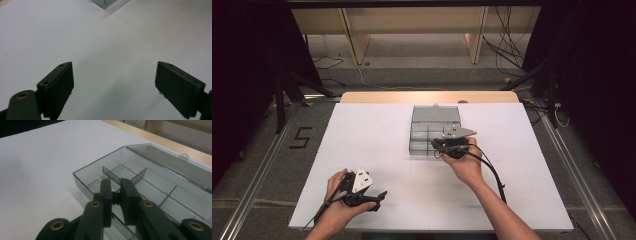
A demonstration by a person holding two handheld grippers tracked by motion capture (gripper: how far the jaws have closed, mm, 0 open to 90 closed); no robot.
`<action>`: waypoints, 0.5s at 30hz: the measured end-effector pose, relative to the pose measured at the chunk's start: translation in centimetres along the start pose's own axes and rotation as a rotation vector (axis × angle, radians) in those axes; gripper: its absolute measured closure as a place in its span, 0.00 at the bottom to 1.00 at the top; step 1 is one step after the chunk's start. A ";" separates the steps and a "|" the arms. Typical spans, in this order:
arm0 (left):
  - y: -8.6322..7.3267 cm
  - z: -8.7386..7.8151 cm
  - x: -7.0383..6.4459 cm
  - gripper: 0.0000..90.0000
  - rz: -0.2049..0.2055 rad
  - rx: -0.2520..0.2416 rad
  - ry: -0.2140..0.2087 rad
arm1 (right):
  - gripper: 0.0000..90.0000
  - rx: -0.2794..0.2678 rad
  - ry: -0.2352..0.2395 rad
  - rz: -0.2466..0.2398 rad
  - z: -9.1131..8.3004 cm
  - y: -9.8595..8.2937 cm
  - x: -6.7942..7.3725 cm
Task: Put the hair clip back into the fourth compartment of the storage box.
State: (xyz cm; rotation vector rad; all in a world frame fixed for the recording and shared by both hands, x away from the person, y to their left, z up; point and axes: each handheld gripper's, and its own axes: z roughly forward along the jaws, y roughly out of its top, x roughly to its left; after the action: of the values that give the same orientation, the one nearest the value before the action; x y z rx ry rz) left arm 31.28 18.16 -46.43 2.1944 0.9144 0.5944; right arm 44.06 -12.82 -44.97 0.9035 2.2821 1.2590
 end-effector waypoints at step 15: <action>0.0 0.0 0.0 0.17 -0.001 -0.001 0.000 | 0.90 0.008 0.000 0.006 0.8 0.4 0.2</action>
State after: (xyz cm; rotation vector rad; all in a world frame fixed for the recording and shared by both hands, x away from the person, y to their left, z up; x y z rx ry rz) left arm 31.27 18.13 -46.43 2.1932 0.9147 0.5939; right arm 44.52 -12.04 -45.10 0.9141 2.2876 1.2527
